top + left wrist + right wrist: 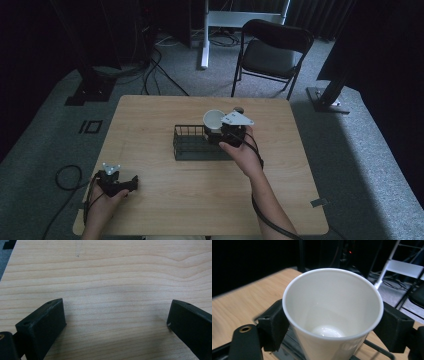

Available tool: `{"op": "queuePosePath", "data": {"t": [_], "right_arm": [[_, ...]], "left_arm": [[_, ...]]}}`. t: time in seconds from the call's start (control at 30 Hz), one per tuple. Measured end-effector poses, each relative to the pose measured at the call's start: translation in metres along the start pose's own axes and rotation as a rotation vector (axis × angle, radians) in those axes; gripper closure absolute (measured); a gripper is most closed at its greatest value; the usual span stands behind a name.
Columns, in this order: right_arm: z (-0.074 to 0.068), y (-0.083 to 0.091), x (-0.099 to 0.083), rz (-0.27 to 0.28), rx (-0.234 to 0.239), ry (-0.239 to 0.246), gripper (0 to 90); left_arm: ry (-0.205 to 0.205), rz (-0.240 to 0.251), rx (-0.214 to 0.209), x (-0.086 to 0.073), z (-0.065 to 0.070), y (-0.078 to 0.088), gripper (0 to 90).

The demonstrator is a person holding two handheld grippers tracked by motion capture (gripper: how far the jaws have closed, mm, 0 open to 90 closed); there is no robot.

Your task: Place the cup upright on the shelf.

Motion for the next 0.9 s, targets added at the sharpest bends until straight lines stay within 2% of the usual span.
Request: {"op": "queuePosePath", "data": {"t": [0.03, 0.07, 0.2, 0.33, 0.57, 0.9], "right_arm": [[0.005, -0.001, -0.001, 0.002, -0.019, -0.015, 19.9], [0.010, -0.003, -0.003, -0.002, -0.034, -0.010, 19.9], [0.025, -0.008, -0.012, -0.020, -0.071, -0.040, 19.9], [0.035, -0.012, -0.019, -0.031, -0.092, -0.060, 19.9], [0.044, -0.017, -0.031, -0.055, -0.110, -0.077, 19.9], [0.049, -0.021, -0.043, -0.073, -0.118, -0.089, 19.9]], "left_arm": [[0.001, 0.001, 0.000, 0.000, 0.000, 0.000, 2.1], [0.001, 0.001, 0.000, 0.000, 0.000, 0.000, 2.0], [0.001, 0.000, 0.000, 0.000, 0.000, 0.000, 2.1], [0.001, 0.001, 0.000, 0.000, 0.000, 0.000, 2.1], [0.001, 0.001, 0.000, 0.000, 0.000, 0.000, 2.1], [0.001, 0.001, 0.000, 0.000, 0.000, 0.000, 2.1]]}}
Point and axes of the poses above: each handheld gripper's, and its own axes: y roughly backward along the jaws, x roughly out of its top, z roughly to its right, the point moved 8 cm from there along -y, roughly forward along the jaws, and after that the axes turned 14 degrees about -y, right-handed, at the moved point
